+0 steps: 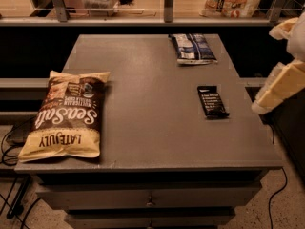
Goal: Move blue chip bag near brown chip bag
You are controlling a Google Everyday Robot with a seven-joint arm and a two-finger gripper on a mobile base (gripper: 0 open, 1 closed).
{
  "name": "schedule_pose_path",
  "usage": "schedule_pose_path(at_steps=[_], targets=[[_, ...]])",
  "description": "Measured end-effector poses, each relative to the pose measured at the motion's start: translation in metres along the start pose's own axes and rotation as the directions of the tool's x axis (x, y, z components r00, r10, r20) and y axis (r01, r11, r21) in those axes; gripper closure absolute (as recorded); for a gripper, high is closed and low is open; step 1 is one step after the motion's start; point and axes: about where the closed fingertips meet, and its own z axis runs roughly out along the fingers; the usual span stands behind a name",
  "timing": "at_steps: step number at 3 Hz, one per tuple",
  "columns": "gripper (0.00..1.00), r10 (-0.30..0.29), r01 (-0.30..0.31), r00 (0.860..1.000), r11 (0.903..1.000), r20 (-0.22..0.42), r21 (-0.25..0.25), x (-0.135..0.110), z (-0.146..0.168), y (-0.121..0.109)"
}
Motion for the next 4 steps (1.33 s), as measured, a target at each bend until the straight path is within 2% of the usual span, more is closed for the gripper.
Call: schedule_pose_path(at_steps=[1,2,3,4], targets=[[0.0,0.046,-0.05,0.995,0.998,0.093,0.039,-0.005,0.015,-0.033],[0.0,0.107,-0.115,0.981,0.9924,0.164,0.043,-0.012,0.039,-0.071],[0.0,0.13,-0.14,0.973,0.9892,0.188,0.042,-0.014,0.047,-0.085],[0.0,0.135,-0.144,0.972,0.9891,0.192,0.031,-0.016,0.05,-0.084]])
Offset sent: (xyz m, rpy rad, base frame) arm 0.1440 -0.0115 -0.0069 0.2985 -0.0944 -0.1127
